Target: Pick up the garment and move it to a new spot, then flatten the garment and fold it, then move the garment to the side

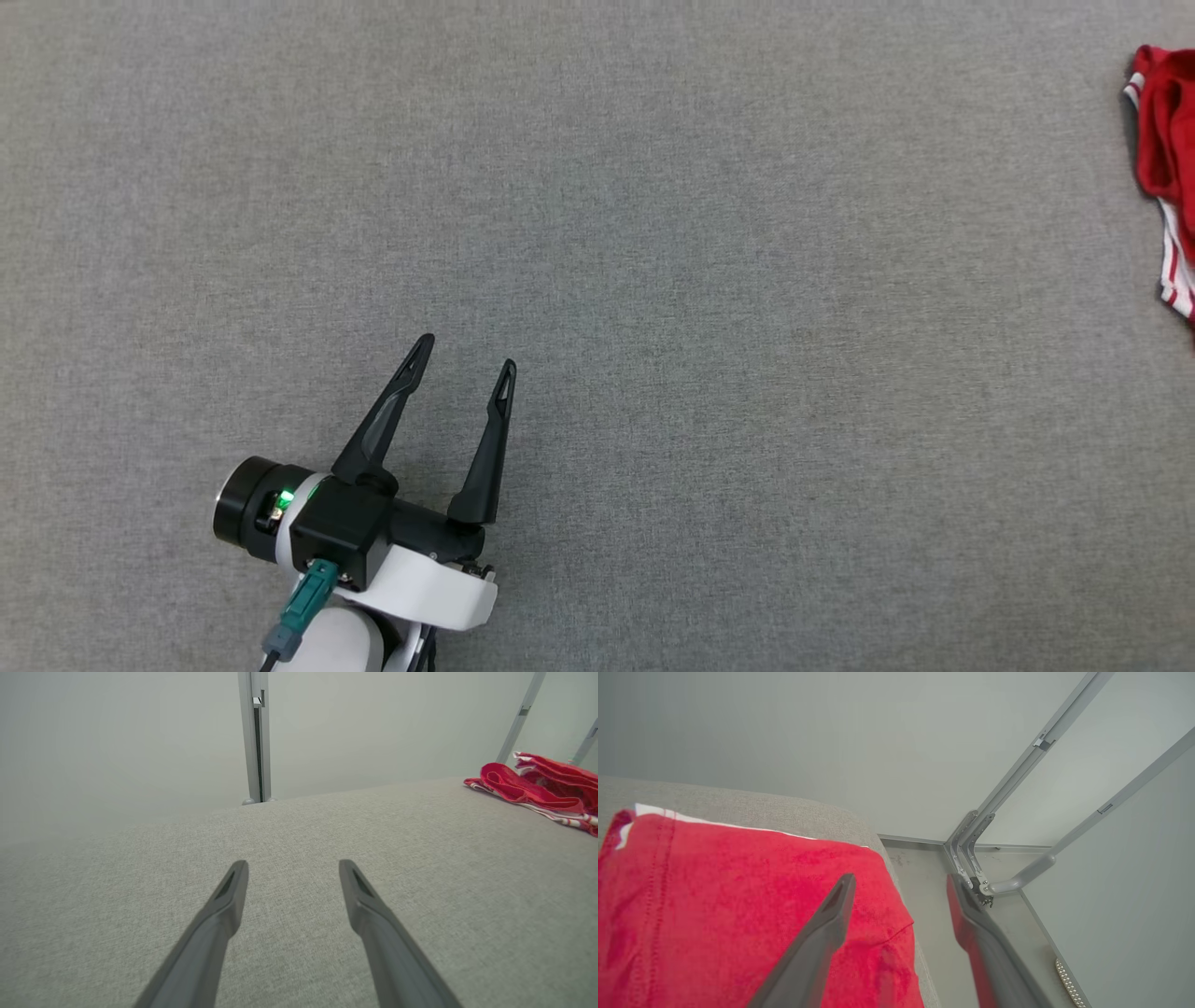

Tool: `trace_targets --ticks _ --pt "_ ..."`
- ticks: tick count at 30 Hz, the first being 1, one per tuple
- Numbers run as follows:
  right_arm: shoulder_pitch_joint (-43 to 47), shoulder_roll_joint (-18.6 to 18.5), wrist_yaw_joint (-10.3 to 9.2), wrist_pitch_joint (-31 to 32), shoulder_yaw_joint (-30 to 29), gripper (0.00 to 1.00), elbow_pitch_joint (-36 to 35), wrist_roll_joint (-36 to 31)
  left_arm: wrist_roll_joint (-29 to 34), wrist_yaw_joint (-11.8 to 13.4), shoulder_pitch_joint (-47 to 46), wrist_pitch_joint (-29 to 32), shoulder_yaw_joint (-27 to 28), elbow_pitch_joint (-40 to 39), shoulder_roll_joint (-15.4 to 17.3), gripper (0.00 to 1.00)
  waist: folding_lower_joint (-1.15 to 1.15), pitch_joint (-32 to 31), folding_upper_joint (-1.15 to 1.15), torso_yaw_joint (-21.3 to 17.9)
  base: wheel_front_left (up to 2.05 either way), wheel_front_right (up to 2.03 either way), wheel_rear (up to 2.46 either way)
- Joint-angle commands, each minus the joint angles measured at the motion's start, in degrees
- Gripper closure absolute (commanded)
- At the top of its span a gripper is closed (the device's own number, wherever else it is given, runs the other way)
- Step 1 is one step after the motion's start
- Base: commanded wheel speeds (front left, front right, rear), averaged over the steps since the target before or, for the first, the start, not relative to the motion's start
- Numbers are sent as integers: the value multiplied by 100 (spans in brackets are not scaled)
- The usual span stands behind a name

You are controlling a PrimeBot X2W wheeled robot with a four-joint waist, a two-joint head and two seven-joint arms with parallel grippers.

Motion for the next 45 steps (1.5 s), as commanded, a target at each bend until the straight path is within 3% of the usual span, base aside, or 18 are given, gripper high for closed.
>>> trace_targets --ticks 1,6,13,17,21,27,35,45 --pt "-103 104 -3 -46 -84 0 -35 -134 -22 -12 1 -7 22 14 19 0 0 -91 0 -20 0 0 0" --pt "386 625 -4 -48 -727 0 -919 -499 -185 140 144 -7 -7 50 20 0 0 -492 0 -74 0 0 0" --pt "2131 1792 -4 -50 -1457 0 -3000 -1035 -863 698 443 -7 158 250 20 0 0 -1275 0 -59 0 0 0" --pt "3181 2521 -3 -50 -1681 0 -3851 -1394 -1165 934 631 -7 259 391 22 0 0 -1812 0 6 0 0 0" --pt "4079 3097 -3 -50 -1873 0 -4588 -1827 -1404 866 898 -7 256 397 18 0 0 -2258 0 62 0 0 0" --pt "5191 3805 -3 -50 -2537 0 -5707 -2446 -1063 911 1281 -7 479 175 21 0 0 -2626 0 160 0 0 0" --pt "6147 4098 -3 -43 -2725 0 -6116 -2723 -635 809 1824 -7 679 -113 20 0 0 -2872 0 210 0 0 0" --pt "6333 4185 -3 -43 -2255 0 -5997 -2600 -711 746 2102 -7 814 -106 20 0 0 -3052 0 85 0 0 0"
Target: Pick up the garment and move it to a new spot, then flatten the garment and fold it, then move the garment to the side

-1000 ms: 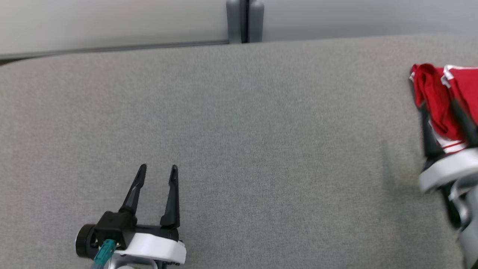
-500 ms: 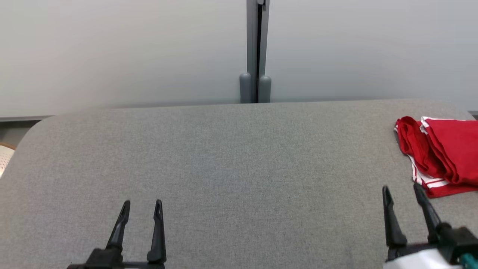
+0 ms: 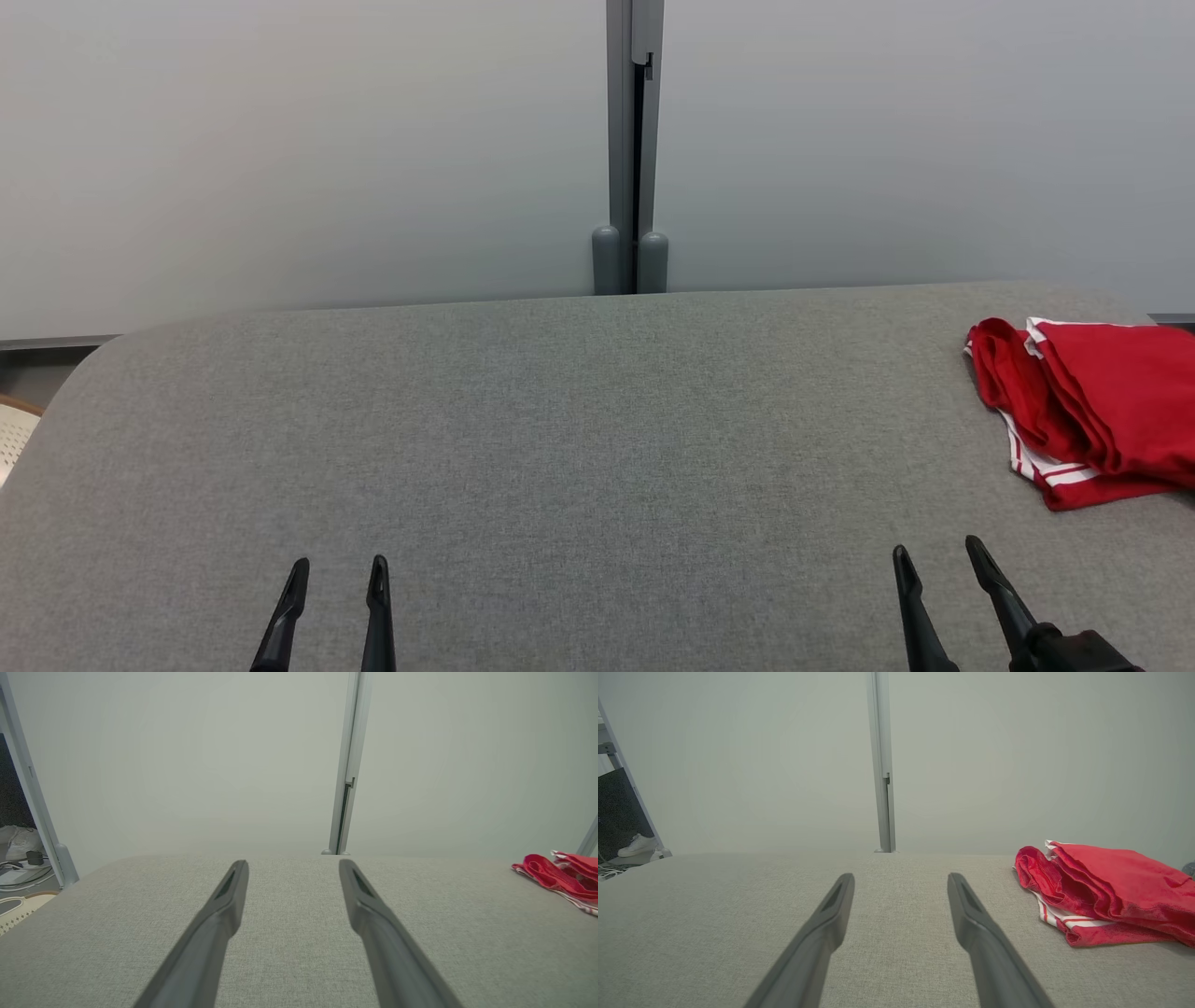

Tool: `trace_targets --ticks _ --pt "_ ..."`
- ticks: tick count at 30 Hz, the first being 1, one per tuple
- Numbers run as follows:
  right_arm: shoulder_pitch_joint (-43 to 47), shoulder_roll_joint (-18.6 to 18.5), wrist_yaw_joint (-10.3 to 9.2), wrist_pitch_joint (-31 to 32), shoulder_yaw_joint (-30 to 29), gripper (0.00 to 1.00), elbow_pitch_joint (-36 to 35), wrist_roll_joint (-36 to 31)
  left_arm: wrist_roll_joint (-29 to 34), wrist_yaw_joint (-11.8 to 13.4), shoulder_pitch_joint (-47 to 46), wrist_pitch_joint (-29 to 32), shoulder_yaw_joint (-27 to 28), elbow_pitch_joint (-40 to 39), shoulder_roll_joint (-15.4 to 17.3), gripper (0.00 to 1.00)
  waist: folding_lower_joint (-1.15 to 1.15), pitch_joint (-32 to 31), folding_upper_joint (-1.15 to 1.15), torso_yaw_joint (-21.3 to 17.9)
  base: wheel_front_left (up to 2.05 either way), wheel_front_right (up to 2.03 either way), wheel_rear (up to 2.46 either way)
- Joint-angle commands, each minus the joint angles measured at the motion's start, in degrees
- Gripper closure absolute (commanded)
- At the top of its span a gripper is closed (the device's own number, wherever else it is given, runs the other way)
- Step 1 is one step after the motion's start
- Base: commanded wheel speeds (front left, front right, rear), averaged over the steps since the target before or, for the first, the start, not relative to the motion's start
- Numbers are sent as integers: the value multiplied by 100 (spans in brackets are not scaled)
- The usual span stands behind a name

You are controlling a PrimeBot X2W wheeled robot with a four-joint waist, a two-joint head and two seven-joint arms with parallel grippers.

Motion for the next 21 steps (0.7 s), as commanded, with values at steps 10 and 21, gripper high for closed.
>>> trace_targets --ticks 10,21 --pt "41 33 0 49 77 100 155 330 -276 -27 6 39 -12 179 -13 100 0 -11 0 -33 0 0 0" --pt "-200 -24 0 319 -48 100 194 1644 -1561 -185 -310 287 88 358 72 100 0 44 0 -44 0 0 0"
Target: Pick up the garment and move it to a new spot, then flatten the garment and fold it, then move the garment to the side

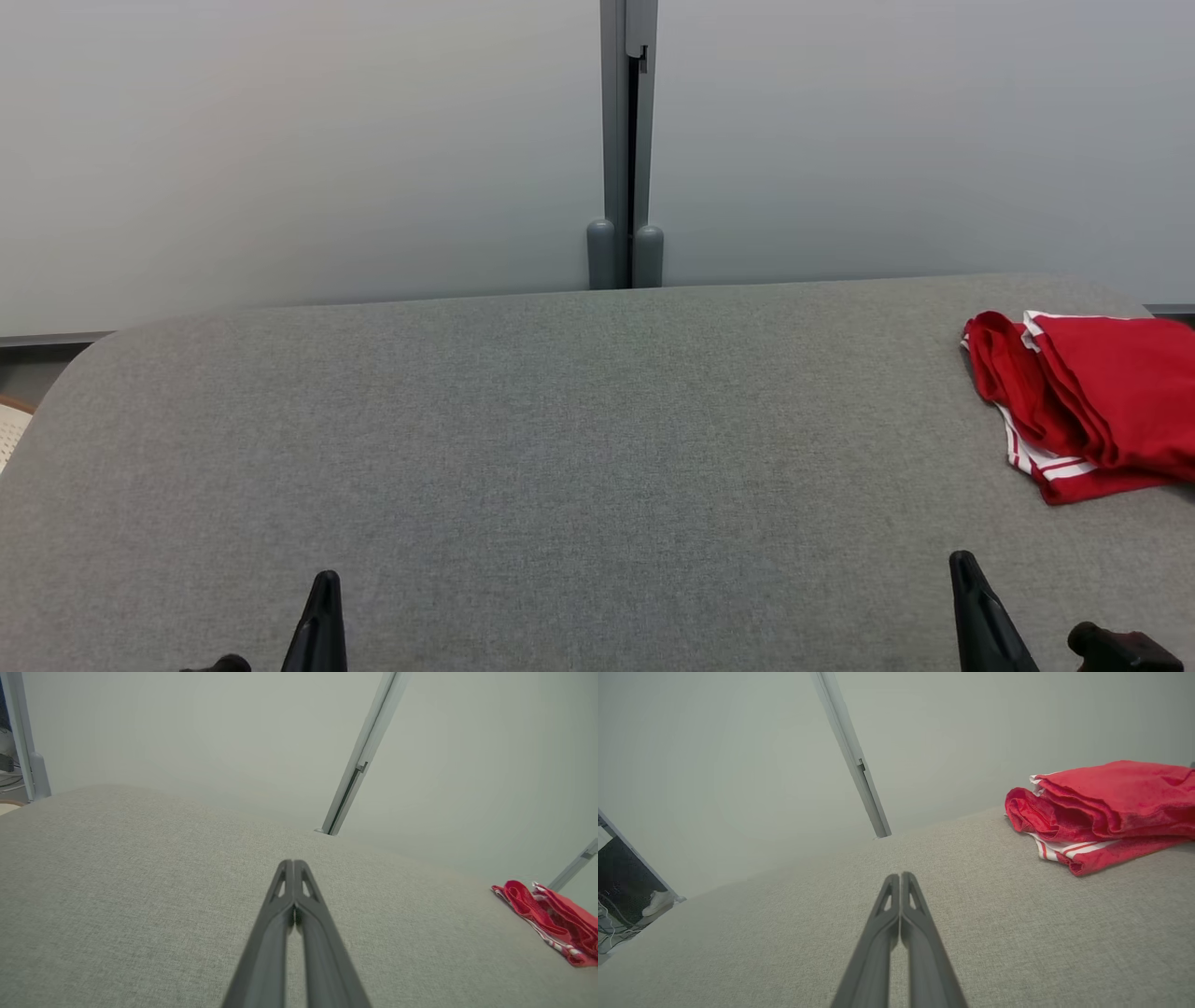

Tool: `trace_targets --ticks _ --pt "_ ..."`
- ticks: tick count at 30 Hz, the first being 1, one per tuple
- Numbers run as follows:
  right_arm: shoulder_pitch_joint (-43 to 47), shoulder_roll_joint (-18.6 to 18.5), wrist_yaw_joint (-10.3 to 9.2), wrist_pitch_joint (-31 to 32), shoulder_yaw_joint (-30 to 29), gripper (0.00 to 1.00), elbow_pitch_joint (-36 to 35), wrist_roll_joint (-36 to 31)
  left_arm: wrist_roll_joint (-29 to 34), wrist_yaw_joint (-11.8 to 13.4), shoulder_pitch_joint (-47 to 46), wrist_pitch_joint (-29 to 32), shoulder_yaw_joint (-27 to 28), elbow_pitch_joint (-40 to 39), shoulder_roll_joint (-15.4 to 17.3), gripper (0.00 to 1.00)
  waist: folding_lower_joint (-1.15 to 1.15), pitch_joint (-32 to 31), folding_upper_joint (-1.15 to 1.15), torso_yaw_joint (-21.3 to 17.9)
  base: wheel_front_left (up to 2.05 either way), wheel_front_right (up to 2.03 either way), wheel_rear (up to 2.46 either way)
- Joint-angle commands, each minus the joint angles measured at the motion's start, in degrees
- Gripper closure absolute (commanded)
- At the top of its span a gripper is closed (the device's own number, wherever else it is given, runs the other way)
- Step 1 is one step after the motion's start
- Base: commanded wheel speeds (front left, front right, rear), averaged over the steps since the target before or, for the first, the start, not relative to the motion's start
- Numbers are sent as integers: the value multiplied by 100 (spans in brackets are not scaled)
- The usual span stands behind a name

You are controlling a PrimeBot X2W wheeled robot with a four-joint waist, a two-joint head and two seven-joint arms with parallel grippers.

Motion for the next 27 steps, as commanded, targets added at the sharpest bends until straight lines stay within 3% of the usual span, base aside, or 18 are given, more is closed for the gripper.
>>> trace_targets --ticks 1,27 --pt "-179 -55 0 44 -38 100 -57 258 -245 -49 -212 26 50 -42 54 100 0 6 0 -1 0 0 0" --pt "-607 -109 0 579 -315 100 -10 2674 -2600 -367 -800 522 279 287 152 100 0 136 0 -26 0 0 0"
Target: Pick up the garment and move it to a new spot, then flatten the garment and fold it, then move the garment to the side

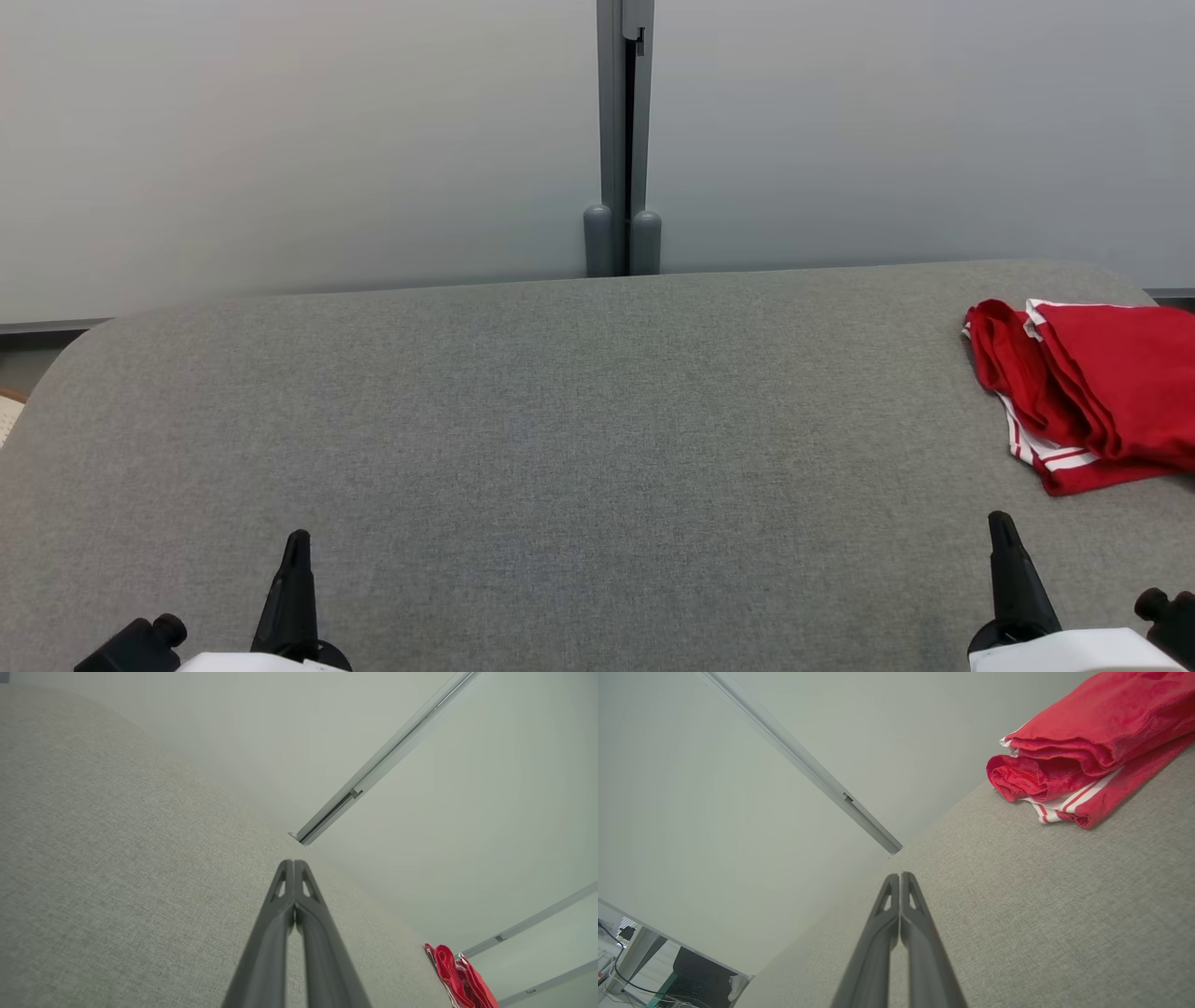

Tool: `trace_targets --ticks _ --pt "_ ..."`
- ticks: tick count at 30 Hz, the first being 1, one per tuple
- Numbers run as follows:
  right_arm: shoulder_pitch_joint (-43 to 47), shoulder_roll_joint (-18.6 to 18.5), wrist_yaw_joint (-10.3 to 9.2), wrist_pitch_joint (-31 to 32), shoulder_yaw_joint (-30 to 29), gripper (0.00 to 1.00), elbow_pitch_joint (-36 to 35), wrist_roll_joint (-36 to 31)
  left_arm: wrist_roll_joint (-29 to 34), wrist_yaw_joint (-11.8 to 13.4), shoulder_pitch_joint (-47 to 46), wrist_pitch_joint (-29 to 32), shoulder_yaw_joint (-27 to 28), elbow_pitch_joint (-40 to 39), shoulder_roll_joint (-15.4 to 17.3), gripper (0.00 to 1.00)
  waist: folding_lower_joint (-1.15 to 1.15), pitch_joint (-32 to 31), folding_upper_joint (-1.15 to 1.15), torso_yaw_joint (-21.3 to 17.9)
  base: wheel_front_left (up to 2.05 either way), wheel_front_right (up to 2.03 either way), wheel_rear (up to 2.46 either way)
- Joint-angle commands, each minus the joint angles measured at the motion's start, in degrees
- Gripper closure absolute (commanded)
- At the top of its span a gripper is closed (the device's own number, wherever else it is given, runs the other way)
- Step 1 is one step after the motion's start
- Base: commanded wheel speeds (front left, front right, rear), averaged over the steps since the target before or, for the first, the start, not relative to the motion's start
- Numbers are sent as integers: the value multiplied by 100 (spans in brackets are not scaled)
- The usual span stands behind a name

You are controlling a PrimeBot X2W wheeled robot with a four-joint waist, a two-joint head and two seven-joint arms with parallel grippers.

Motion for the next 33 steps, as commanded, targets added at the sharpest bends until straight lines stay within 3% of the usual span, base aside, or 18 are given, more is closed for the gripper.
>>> trace_targets --ticks 1,33 --pt "-167 -50 1 61 -50 100 -62 215 -205 -56 -207 29 50 -34 37 100 0 8 0 -1 0 0 0" --pt "-534 -54 1 579 -346 100 -14 2301 -2212 -330 -695 537 336 233 65 100 0 163 0 -32 0 0 0"
